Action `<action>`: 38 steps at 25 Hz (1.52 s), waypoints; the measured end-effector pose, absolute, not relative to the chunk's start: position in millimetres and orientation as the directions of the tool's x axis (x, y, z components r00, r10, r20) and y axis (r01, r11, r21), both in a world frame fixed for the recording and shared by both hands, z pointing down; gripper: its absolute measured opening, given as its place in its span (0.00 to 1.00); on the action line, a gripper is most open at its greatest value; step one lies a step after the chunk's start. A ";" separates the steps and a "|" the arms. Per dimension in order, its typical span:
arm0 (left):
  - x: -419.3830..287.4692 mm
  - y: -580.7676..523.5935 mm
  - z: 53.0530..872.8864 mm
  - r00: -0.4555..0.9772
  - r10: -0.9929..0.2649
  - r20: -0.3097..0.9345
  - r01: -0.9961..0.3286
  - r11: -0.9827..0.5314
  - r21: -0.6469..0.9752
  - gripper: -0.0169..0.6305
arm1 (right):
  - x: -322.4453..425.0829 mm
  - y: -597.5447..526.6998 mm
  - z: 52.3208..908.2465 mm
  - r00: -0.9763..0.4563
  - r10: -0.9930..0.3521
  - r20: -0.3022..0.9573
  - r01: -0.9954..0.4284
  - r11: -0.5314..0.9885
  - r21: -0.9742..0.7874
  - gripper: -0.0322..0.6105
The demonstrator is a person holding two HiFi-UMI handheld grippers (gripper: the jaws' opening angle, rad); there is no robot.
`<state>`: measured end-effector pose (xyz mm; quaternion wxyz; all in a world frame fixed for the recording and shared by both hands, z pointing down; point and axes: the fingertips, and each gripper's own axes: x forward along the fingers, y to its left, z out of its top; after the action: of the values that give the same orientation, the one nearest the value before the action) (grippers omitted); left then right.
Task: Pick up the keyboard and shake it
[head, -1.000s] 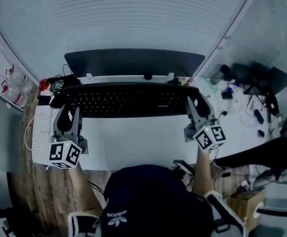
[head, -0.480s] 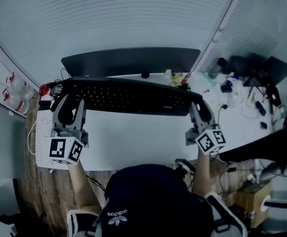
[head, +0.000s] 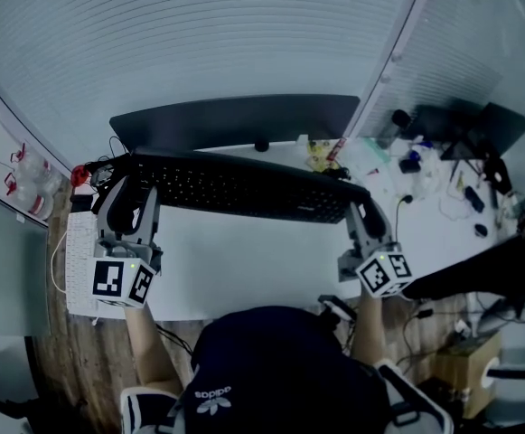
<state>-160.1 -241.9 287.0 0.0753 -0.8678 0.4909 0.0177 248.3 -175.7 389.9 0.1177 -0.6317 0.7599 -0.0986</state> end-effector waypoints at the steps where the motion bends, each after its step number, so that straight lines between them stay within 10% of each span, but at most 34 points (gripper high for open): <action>1: -160.6 -238.0 286.7 0.517 -0.849 -0.105 -0.855 -0.508 -0.106 0.32 | 248.5 -169.7 391.1 -0.171 -0.984 -0.051 -0.934 0.179 -0.308 0.34; 38: -178.3 -240.3 276.4 0.450 -0.876 -0.172 -0.891 -0.453 -0.025 0.32 | 235.3 -194.1 381.1 -0.209 -0.977 -0.047 -0.938 0.214 -0.273 0.34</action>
<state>-178.3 -240.3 276.4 0.0560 -0.8496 0.5201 0.0672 235.3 -194.1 381.1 0.1049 -0.6201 0.7720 -0.0926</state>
